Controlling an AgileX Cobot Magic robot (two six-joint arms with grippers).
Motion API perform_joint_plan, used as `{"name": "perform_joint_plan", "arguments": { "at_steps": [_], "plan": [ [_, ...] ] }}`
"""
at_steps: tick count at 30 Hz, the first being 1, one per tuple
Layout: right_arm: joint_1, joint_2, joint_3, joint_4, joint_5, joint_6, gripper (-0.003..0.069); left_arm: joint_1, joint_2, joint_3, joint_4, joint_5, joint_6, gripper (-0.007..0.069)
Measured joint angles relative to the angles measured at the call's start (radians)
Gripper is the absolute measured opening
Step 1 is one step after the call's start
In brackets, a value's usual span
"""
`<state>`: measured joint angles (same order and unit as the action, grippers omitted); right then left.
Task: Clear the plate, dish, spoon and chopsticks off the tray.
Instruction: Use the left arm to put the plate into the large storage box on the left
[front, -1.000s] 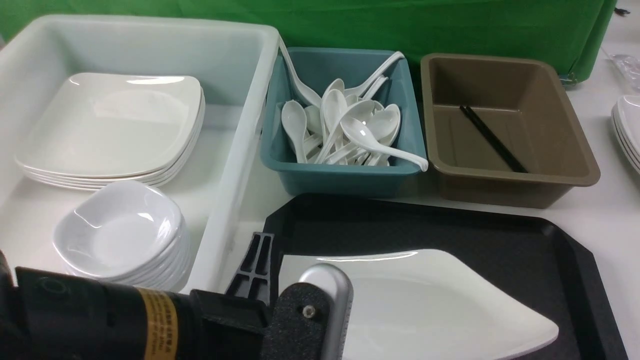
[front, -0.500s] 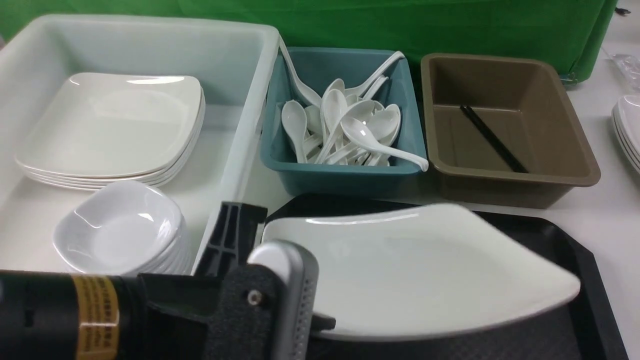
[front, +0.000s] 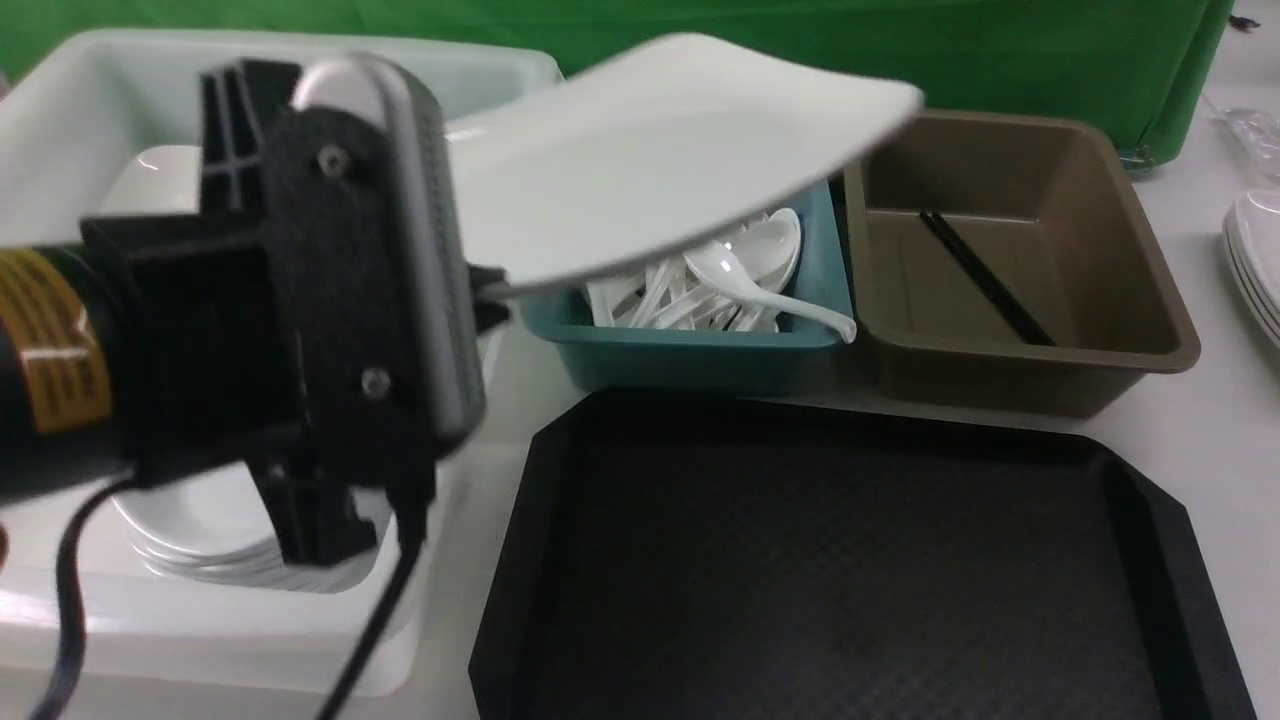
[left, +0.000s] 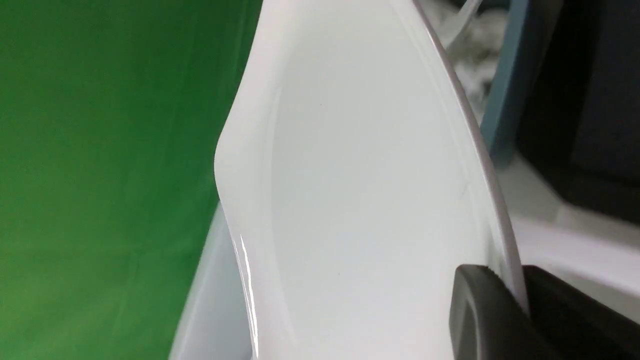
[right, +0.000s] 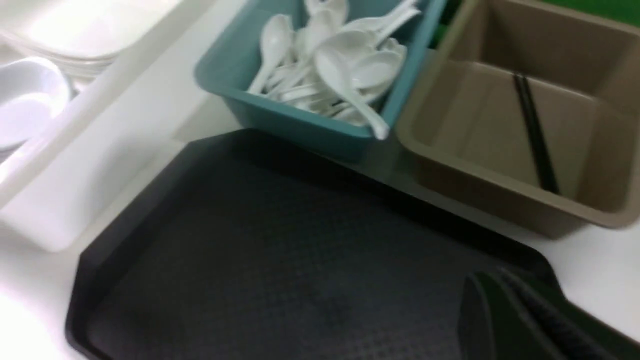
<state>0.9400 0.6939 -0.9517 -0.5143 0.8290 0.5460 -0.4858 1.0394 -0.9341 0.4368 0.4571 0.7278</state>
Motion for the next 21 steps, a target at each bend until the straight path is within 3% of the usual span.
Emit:
{"name": "perform_joint_plan", "arguments": {
  "at_steps": [5,10,21],
  "plan": [
    [0.0,0.043,0.0,0.035,-0.03,-0.052,0.0022,0.206,0.125,0.0,0.01,-0.05,-0.003,0.0031],
    [0.0,0.068,0.0,0.084,-0.035,-0.113,0.0022,0.329,0.255,-0.023,0.014,-0.066,-0.008,0.0031],
    [0.0,0.072,0.0,0.15,-0.037,-0.191,0.0022,0.385,0.479,-0.14,0.054,-0.067,-0.058,0.0031]
  ]
}}
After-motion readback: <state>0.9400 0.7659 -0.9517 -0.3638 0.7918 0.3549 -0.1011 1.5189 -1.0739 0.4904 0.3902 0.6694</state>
